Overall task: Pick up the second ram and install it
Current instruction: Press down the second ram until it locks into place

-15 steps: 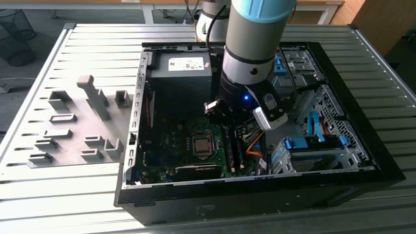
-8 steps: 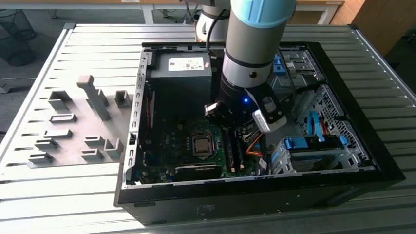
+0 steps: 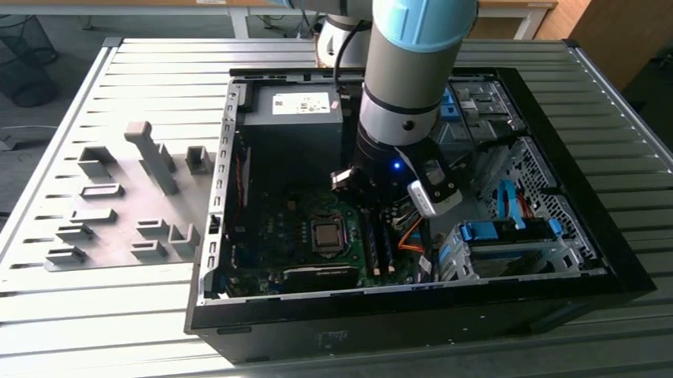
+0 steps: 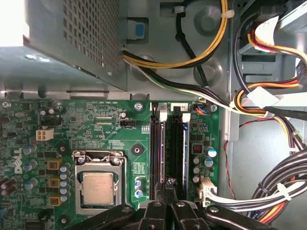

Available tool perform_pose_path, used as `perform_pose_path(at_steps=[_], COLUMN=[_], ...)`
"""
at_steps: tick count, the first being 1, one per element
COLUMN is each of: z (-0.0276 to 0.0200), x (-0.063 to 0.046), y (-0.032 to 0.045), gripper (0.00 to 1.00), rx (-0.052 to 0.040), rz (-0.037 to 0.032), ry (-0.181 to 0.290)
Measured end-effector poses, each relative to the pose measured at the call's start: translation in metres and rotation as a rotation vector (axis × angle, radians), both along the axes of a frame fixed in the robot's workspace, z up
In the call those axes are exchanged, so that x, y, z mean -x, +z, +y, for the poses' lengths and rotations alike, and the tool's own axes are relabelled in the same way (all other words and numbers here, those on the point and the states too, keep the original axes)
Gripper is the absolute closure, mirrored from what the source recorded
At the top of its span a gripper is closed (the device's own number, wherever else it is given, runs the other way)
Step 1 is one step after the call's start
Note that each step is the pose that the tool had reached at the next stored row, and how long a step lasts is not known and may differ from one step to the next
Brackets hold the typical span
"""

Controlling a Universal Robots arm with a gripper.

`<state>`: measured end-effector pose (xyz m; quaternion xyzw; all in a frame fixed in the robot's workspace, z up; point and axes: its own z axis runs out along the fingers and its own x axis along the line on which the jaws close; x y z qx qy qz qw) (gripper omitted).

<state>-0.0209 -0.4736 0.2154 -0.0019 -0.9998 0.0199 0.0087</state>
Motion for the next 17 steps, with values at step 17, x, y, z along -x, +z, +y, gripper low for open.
perform_pose_path(at_steps=[17], z=[0.0003], x=[0.0], y=[0.0343], gripper=[0.89], rx=[-0.001], rz=[-0.0002], ry=[0.0])
